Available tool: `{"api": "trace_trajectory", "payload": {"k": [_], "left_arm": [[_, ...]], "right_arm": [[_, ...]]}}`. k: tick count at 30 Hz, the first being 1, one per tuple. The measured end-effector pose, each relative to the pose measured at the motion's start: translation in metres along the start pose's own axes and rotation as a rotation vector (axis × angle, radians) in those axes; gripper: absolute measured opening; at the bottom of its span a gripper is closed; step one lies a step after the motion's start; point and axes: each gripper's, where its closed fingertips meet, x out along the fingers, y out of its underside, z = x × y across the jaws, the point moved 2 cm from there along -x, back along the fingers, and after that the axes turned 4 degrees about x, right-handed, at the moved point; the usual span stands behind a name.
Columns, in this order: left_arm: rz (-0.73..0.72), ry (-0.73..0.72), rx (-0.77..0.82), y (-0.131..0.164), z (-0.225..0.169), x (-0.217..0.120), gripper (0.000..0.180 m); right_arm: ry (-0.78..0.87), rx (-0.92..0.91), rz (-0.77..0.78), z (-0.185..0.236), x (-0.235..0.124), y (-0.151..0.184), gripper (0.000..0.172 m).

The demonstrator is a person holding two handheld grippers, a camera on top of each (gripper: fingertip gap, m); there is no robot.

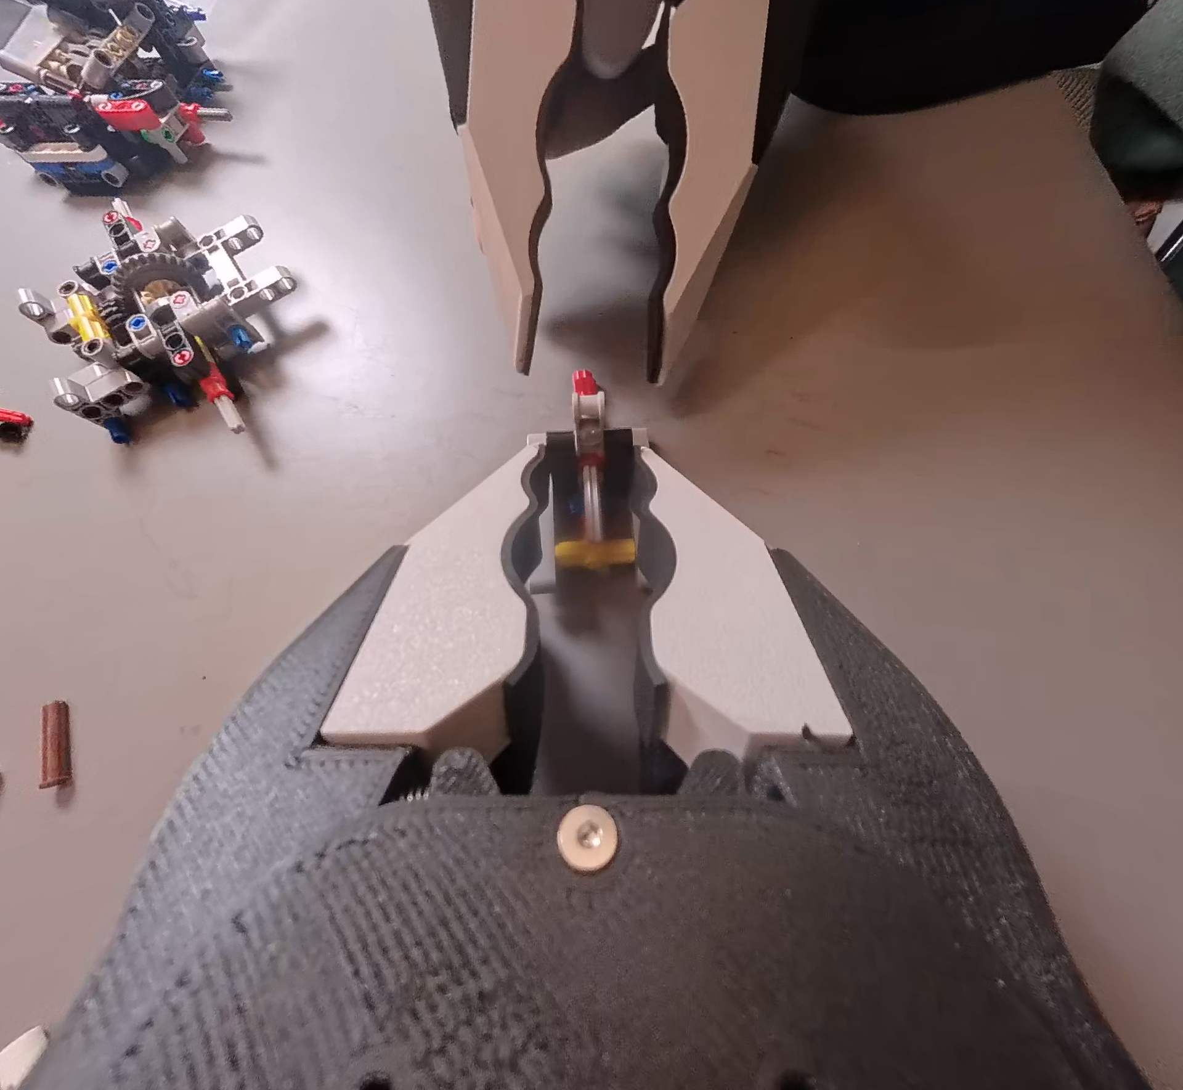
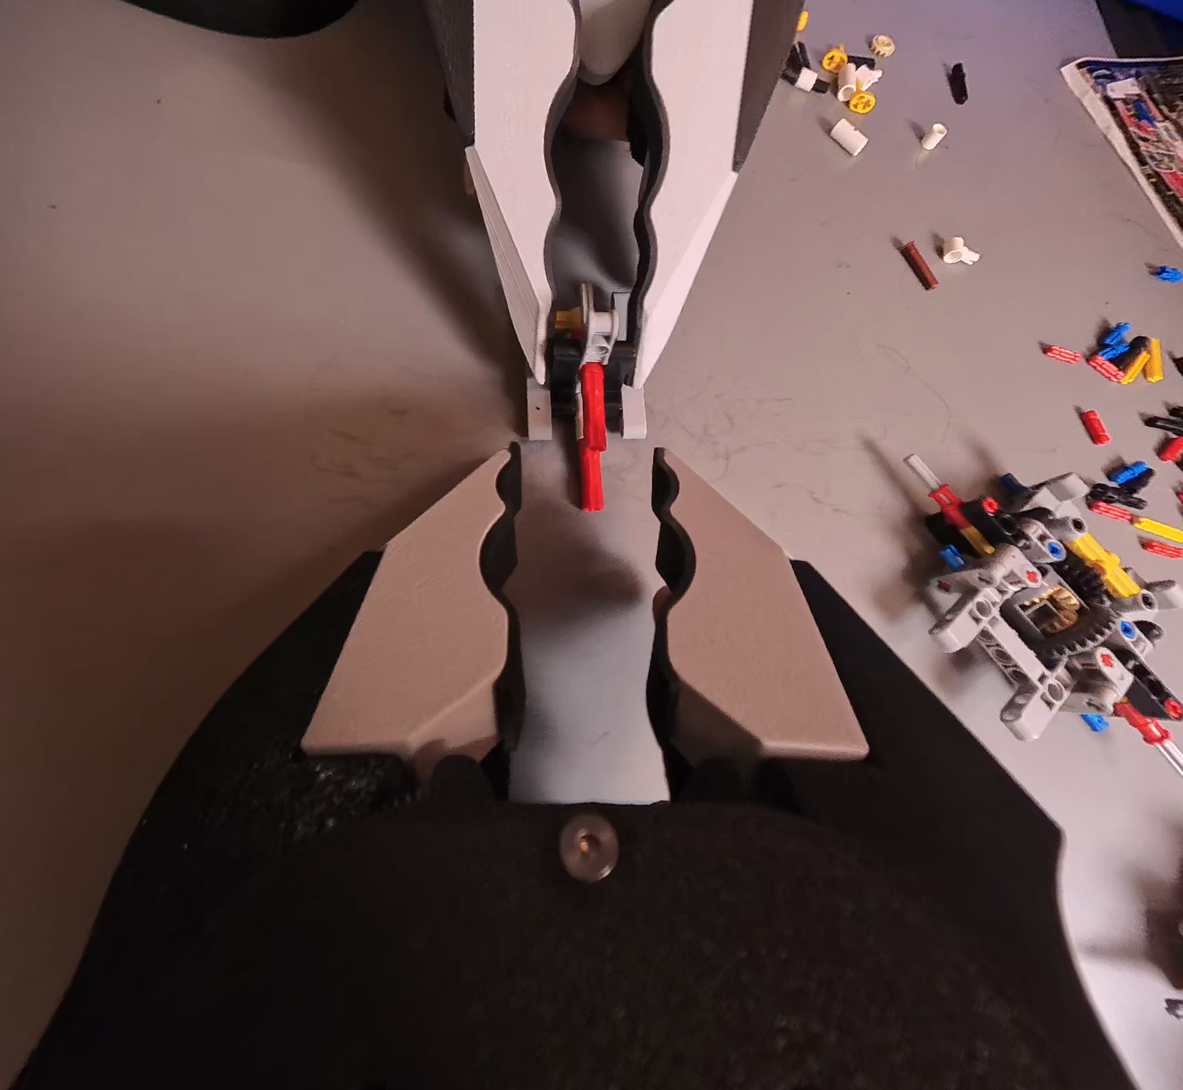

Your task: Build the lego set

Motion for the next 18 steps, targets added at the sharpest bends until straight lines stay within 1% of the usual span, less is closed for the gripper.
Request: {"api": "trace_trajectory", "payload": {"k": [5,8,12,18], "left_arm": [[0.000,0.012,0.021,-0.004,-0.002,0.005,0.024],[-0.002,0.018,0.032,-0.006,-0.003,0.008,0.024],[-0.001,0.007,0.039,-0.007,-0.003,0.009,0.024],[0.008,-0.024,0.044,-0.005,0.001,0.009,0.026]], "right_arm": [[-0.063,-0.027,0.095,0.005,0.010,0.005,0.051],[-0.102,-0.032,0.133,0.002,0.014,0.002,0.049],[-0.139,-0.024,0.170,0.002,0.018,0.001,0.041],[-0.179,-0.031,0.202,-0.002,0.017,0.003,0.040]]}}
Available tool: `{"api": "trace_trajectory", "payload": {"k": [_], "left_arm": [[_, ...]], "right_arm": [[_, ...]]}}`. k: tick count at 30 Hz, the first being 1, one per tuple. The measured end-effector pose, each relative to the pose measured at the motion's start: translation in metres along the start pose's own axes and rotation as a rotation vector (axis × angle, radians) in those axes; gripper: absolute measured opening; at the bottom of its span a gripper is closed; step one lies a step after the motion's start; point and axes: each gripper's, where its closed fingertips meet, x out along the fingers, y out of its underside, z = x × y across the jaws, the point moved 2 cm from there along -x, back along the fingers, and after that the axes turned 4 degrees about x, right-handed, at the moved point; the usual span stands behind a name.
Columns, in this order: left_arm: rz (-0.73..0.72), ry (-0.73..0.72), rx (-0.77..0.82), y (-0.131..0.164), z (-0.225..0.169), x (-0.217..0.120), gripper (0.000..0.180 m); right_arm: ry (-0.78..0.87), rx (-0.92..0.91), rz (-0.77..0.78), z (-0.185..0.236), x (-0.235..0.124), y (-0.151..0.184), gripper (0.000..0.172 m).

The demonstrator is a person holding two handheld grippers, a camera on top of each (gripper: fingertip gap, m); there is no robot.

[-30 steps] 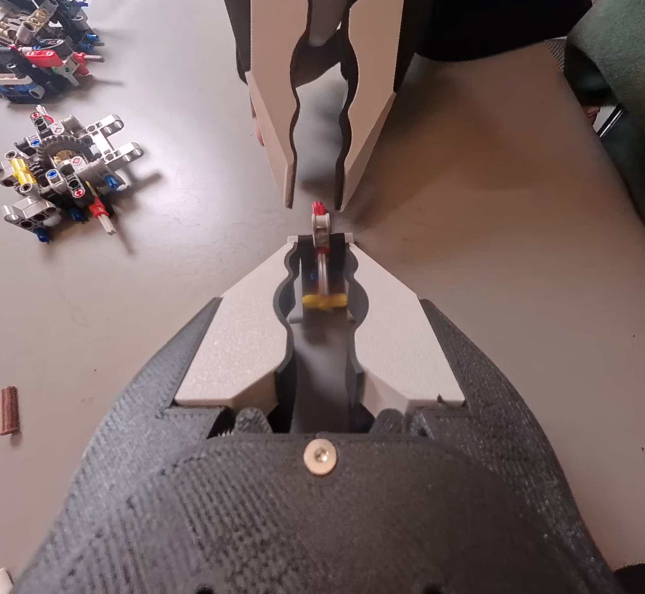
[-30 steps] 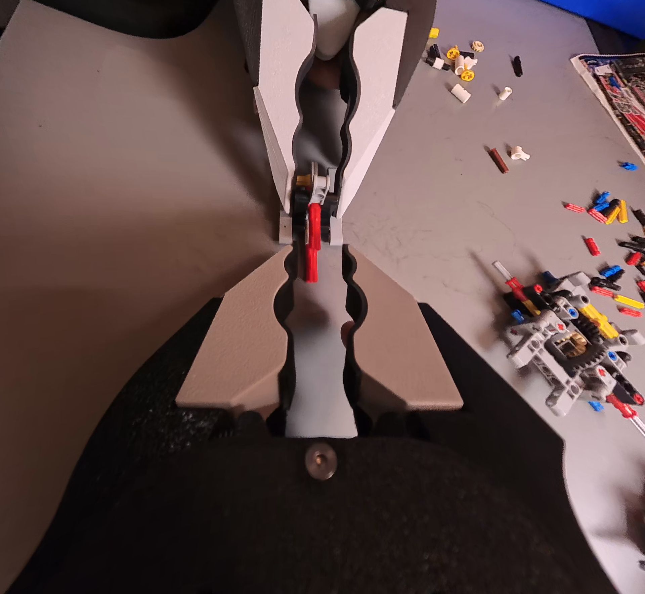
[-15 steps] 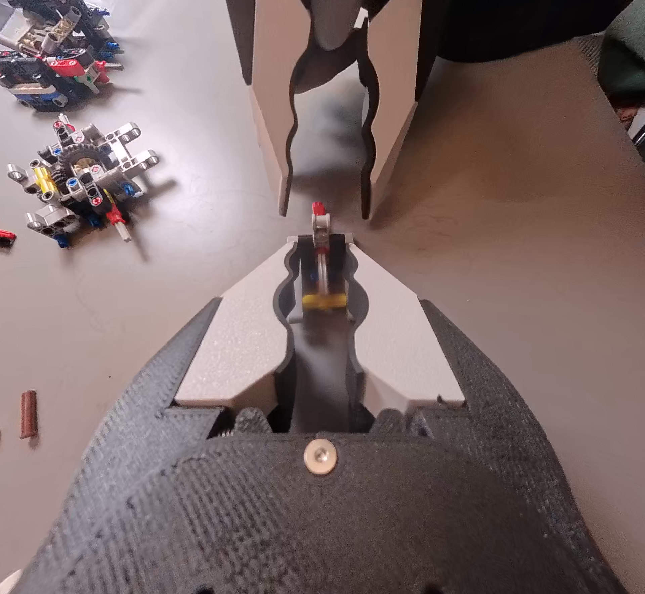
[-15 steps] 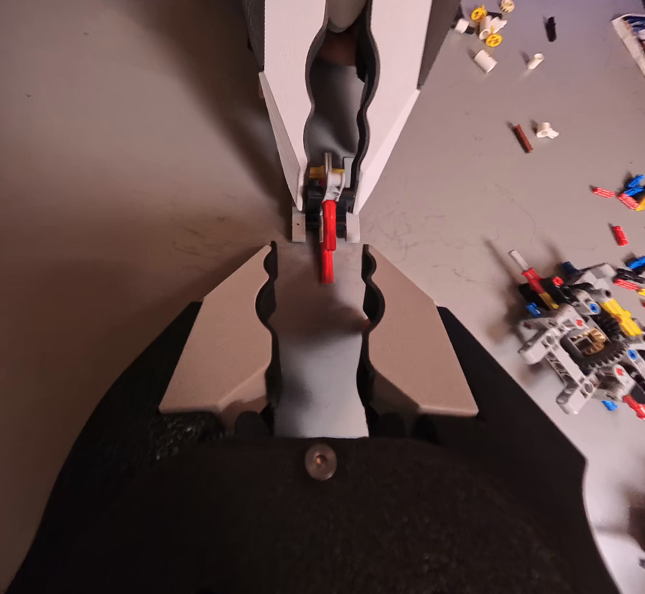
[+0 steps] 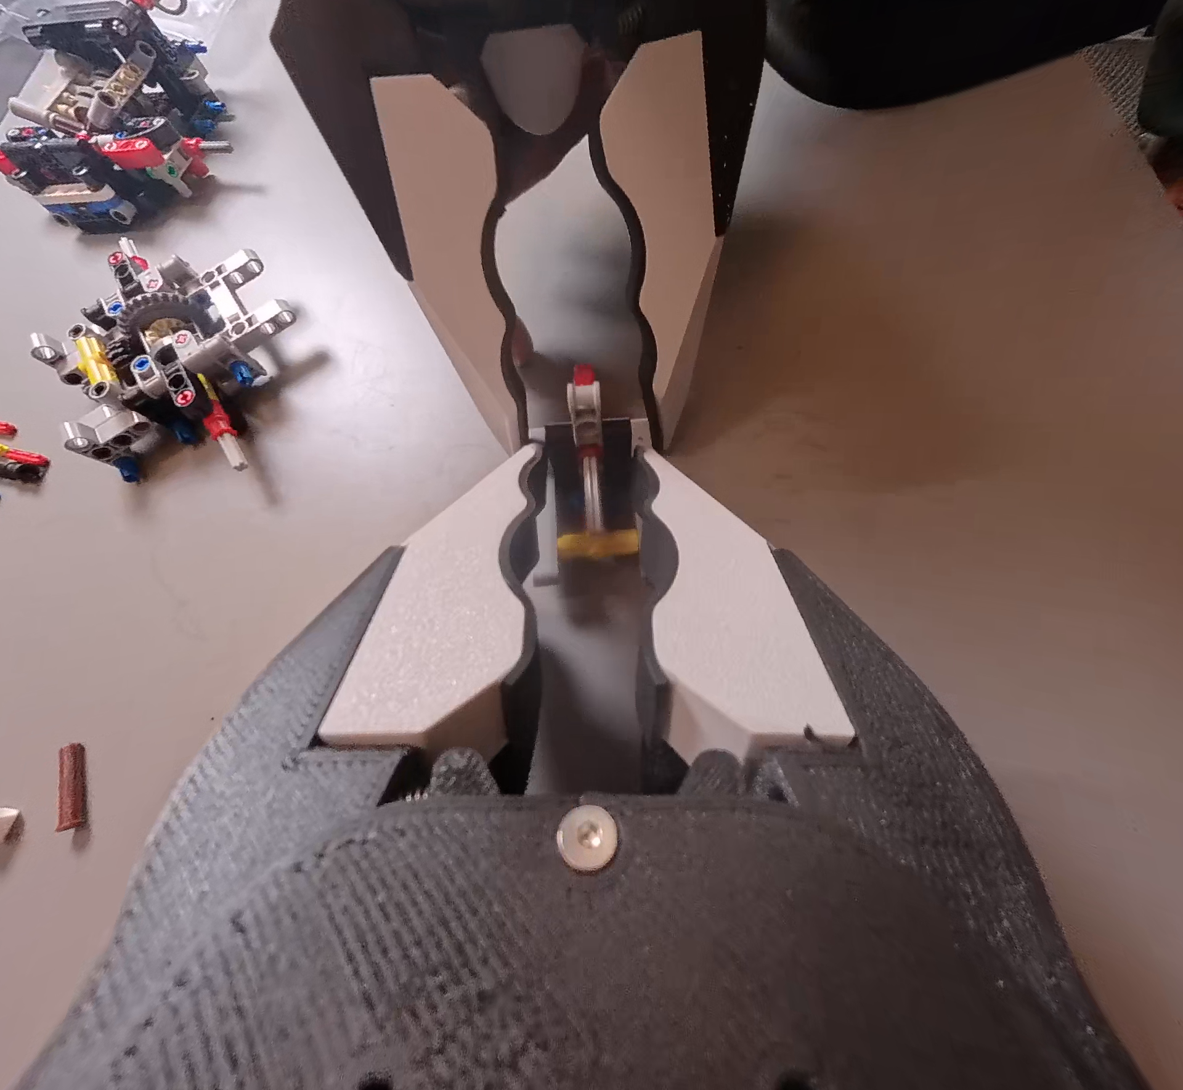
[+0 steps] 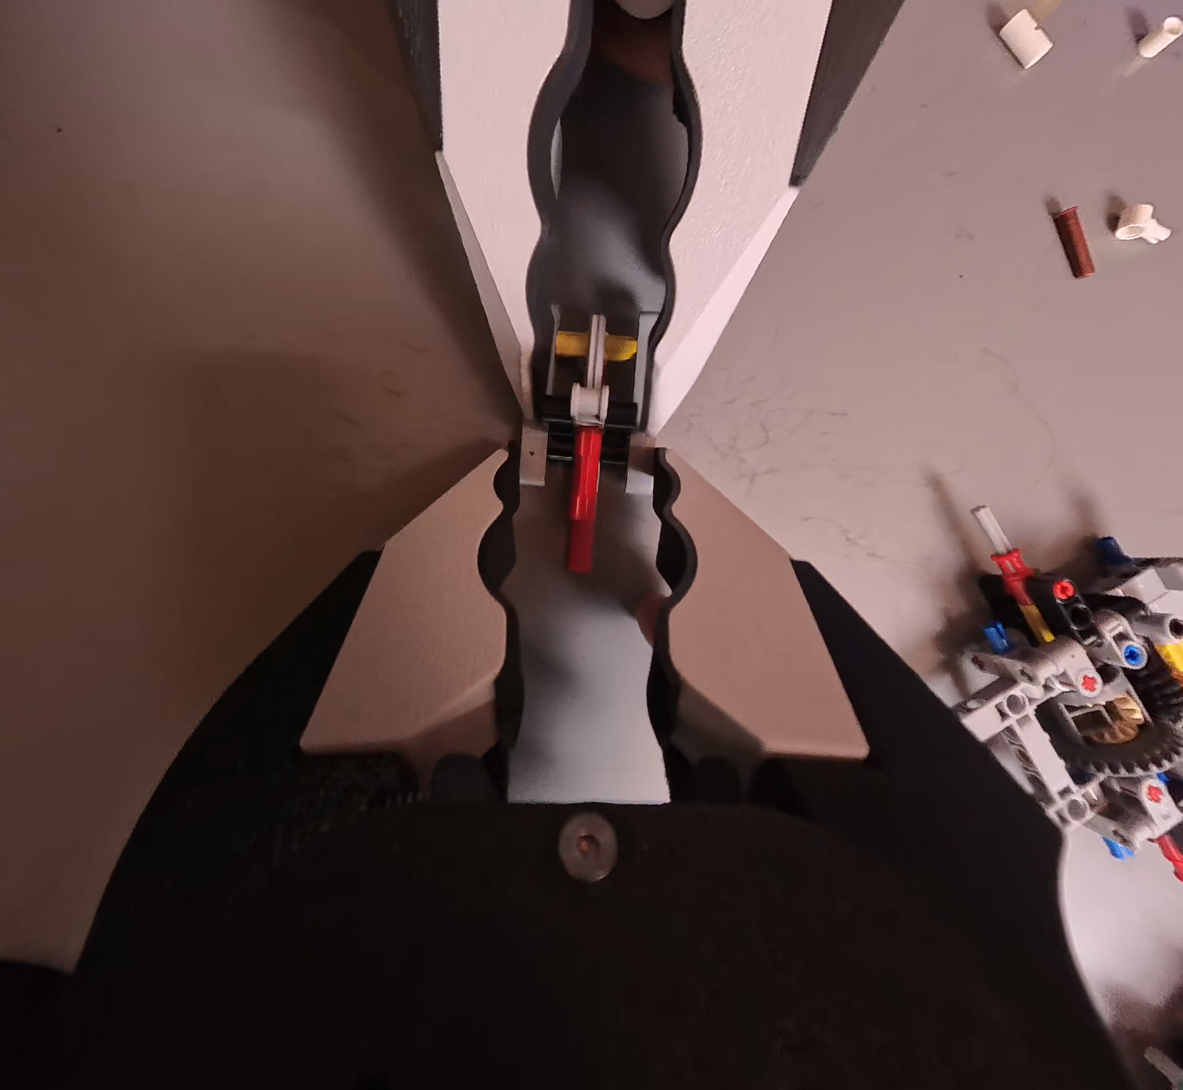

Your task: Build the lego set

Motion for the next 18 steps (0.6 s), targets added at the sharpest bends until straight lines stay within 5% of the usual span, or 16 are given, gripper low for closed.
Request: {"api": "trace_trajectory", "payload": {"k": [18], "left_arm": [[-0.144,-0.175,-0.129,-0.003,0.033,-0.033,0.032]], "right_arm": [[0.047,0.017,-0.020,-0.018,-0.017,0.008,0.046]]}}
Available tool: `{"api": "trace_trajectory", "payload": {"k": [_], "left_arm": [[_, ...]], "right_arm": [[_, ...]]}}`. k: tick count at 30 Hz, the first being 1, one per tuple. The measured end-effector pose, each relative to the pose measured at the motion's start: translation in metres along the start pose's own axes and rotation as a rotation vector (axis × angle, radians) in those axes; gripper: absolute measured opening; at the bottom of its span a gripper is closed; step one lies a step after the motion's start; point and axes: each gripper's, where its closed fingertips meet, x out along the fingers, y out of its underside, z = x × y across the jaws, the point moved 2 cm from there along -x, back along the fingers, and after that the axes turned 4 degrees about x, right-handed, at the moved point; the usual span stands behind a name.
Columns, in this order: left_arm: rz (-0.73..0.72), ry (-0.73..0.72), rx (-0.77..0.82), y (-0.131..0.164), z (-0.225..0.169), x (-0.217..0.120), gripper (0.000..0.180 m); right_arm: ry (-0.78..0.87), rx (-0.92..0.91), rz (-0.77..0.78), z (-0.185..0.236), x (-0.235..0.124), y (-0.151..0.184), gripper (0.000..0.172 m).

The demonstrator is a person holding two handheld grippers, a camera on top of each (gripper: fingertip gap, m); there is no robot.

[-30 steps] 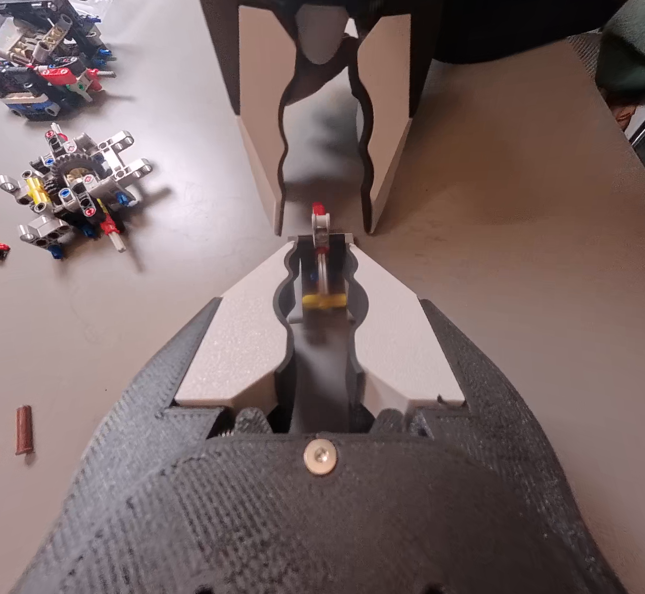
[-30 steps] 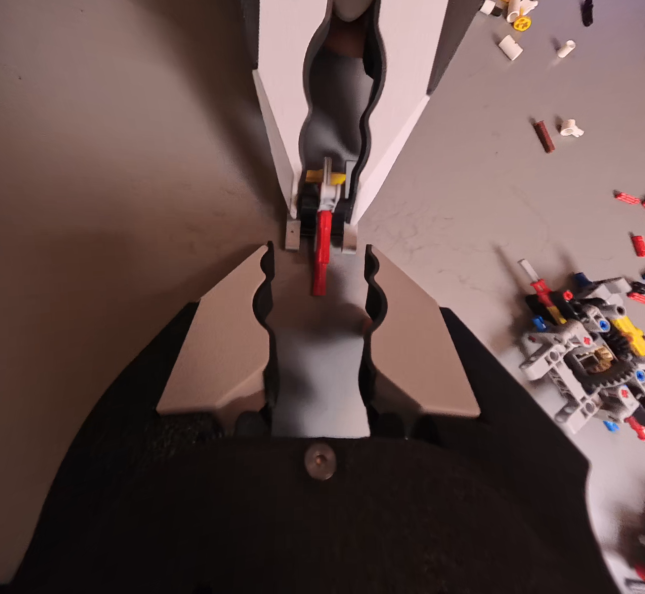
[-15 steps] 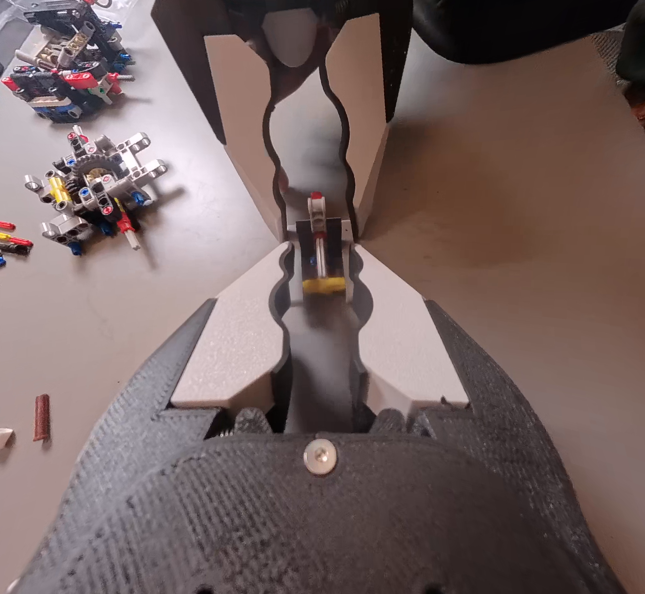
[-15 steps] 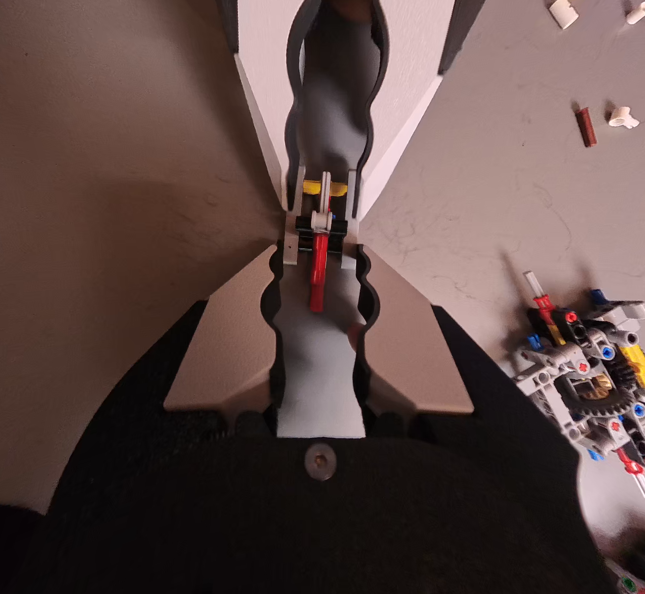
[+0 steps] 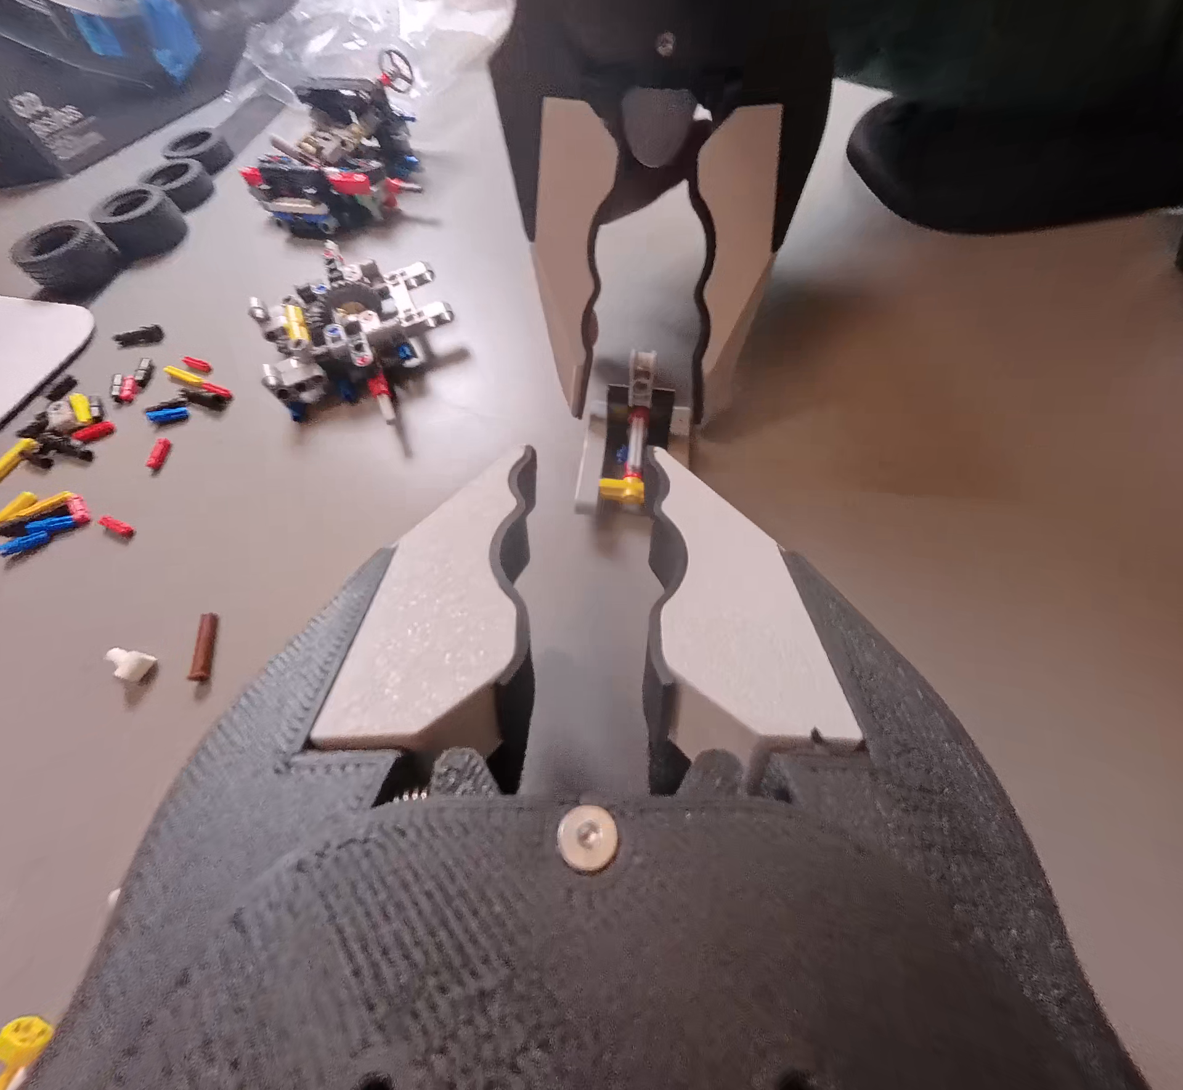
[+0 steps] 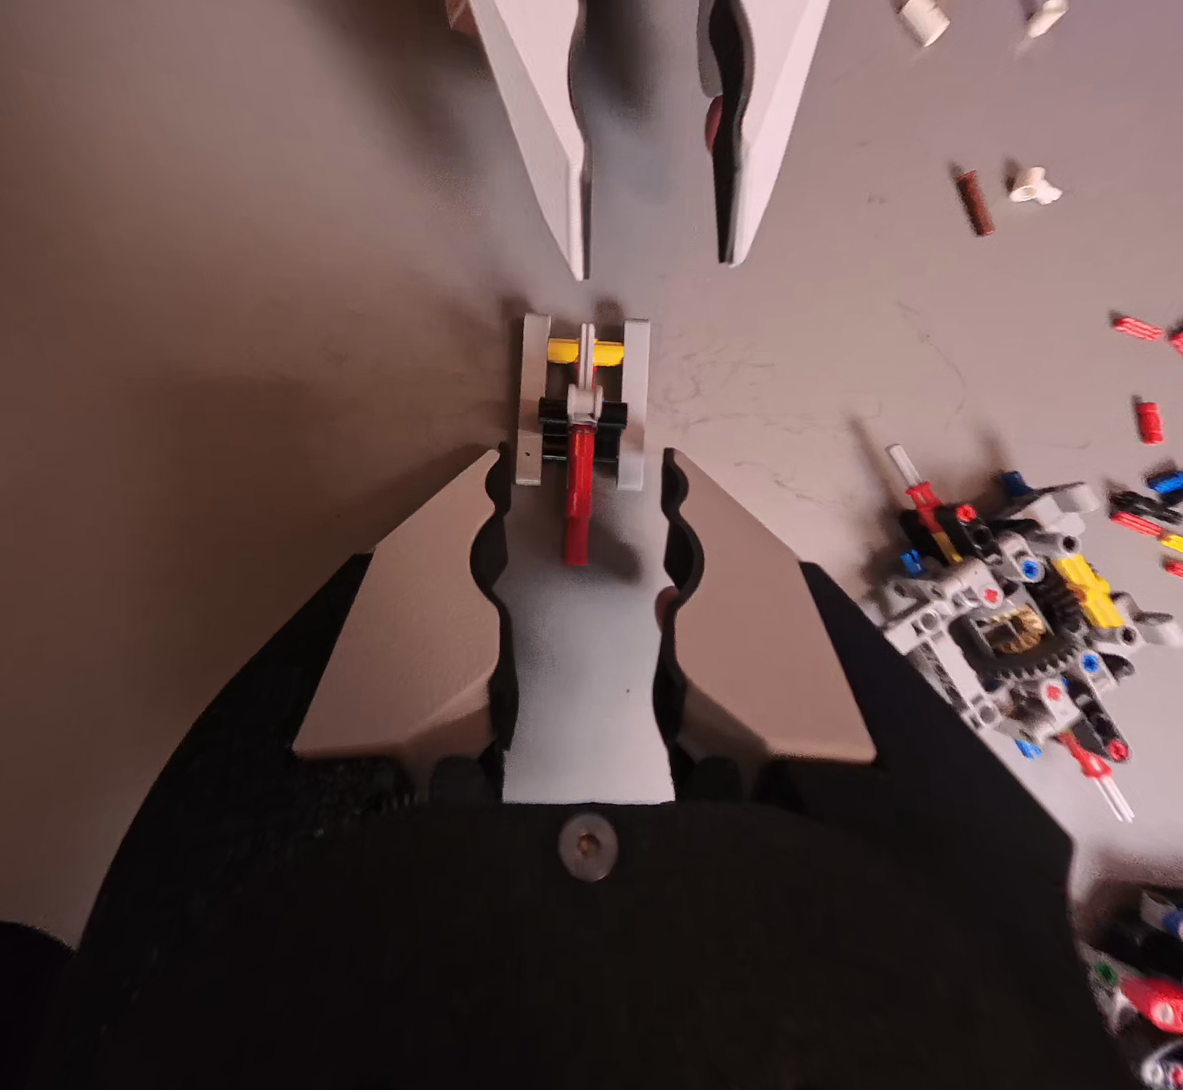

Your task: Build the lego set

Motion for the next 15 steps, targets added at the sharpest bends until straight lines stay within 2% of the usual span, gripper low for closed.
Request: {"api": "trace_trajectory", "payload": {"k": [4,9,12,15], "left_arm": [[-0.086,-0.153,-0.044,-0.011,0.026,-0.014,0.035],[-0.201,-0.452,-0.100,-0.027,0.080,-0.051,0.031],[-0.278,-0.650,-0.143,-0.044,0.129,-0.086,0.024],[-0.349,-0.820,-0.168,-0.064,0.184,-0.120,0.020]], "right_arm": [[0.091,0.052,-0.194,-0.006,-0.037,-0.019,0.052],[0.329,0.168,-0.629,-0.019,-0.107,-0.046,0.049],[0.479,0.269,-0.819,-0.023,-0.132,-0.038,0.047],[0.598,0.335,-0.866,-0.022,-0.134,-0.018,0.046]]}}
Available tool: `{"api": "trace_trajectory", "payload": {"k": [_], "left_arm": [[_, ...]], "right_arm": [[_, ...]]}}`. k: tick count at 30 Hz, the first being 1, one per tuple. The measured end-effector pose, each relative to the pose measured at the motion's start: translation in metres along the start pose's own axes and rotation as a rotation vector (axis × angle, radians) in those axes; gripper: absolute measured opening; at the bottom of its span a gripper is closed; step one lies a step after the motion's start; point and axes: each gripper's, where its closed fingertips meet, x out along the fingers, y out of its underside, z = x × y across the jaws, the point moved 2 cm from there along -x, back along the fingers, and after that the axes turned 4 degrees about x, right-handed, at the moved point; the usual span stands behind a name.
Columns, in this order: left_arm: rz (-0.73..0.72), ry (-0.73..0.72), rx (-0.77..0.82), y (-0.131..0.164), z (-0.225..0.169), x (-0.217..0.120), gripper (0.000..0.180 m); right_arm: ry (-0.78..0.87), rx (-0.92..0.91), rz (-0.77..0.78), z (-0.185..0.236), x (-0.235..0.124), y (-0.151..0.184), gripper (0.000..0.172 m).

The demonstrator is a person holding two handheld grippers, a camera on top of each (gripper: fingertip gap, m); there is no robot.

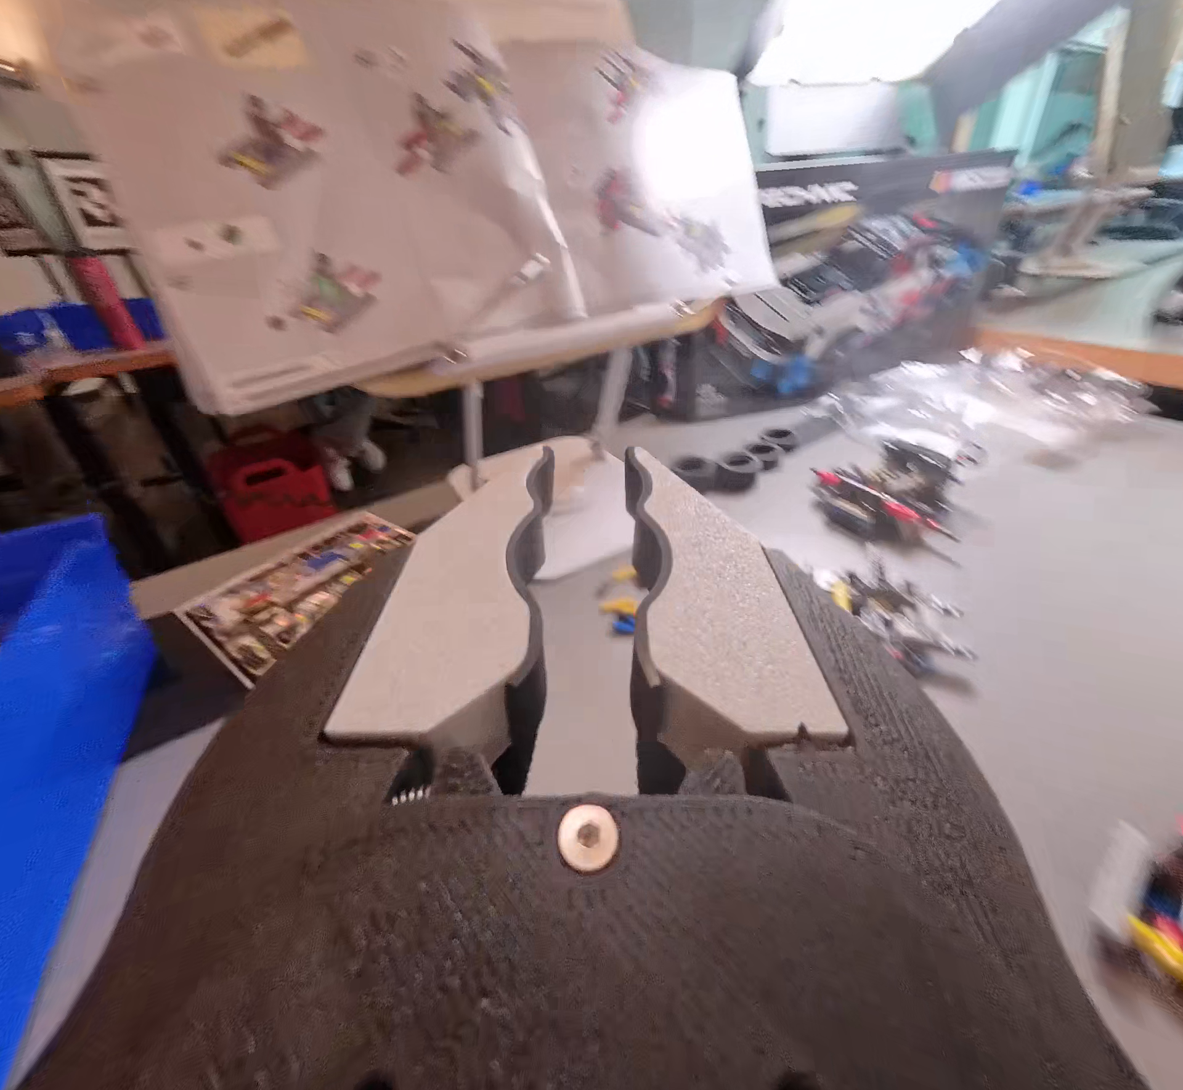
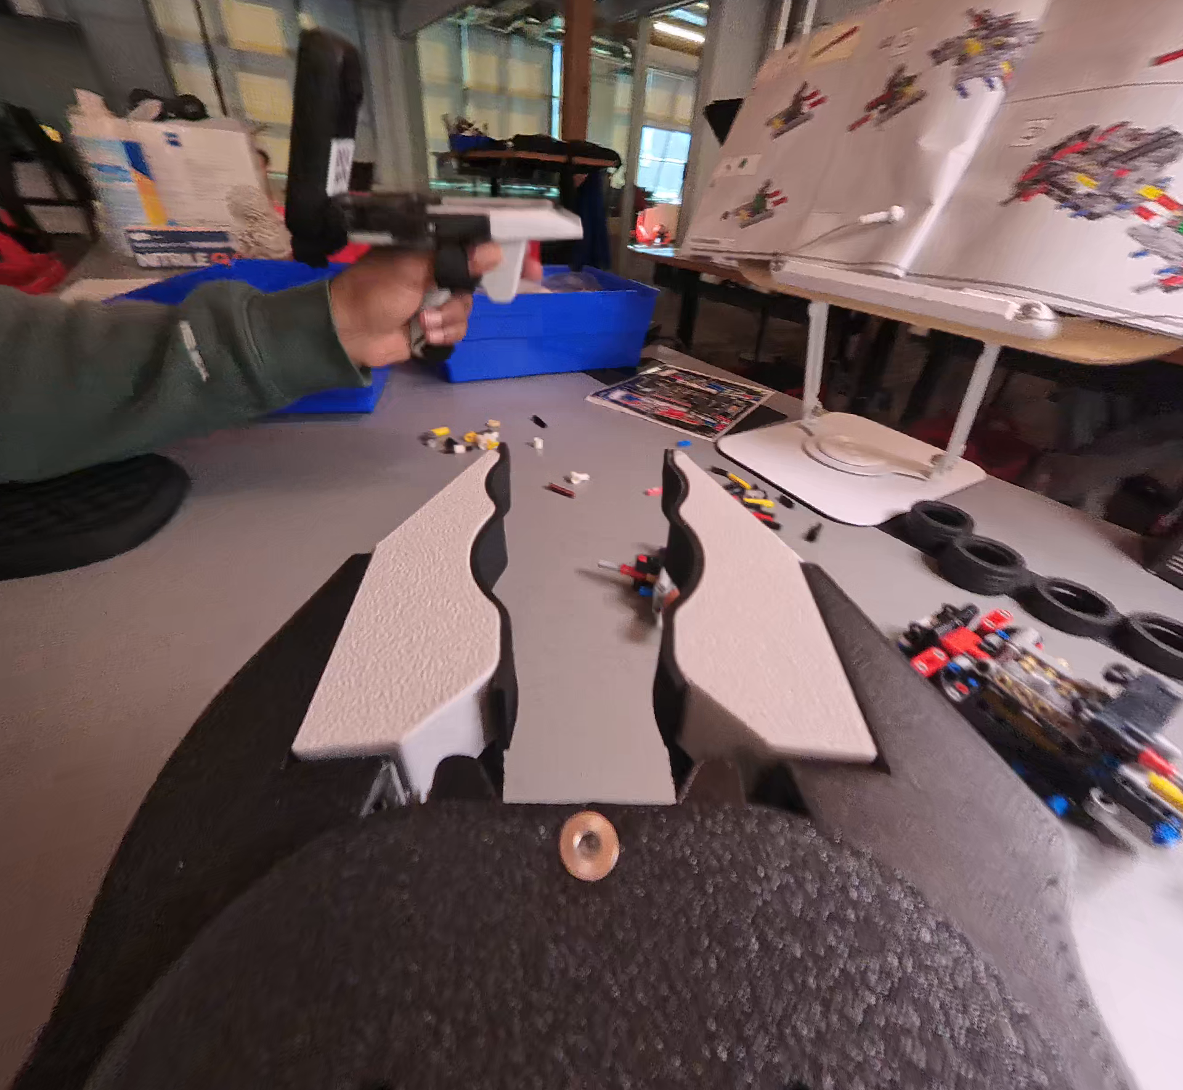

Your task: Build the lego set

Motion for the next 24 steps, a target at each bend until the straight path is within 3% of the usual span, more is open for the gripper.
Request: {"api": "trace_trajectory", "payload": {"k": [6,11,16,24], "left_arm": [[-0.039,-0.238,-0.041,-0.041,0.097,0.065,0.003],[0.021,-0.361,-0.012,-0.038,0.154,0.111,0.000],[0.042,-0.379,-0.013,-0.028,0.175,0.134,0.000],[0.044,-0.376,0.017,-0.015,0.182,0.144,0.000]], "right_arm": [[0.120,-0.048,0.023,-0.017,-0.009,0.019,0.042],[0.157,-0.049,0.023,-0.031,-0.012,0.022,0.039],[0.155,-0.044,0.038,-0.035,-0.010,0.028,0.038],[0.125,-0.014,0.093,-0.036,-0.002,0.043,0.038]]}}
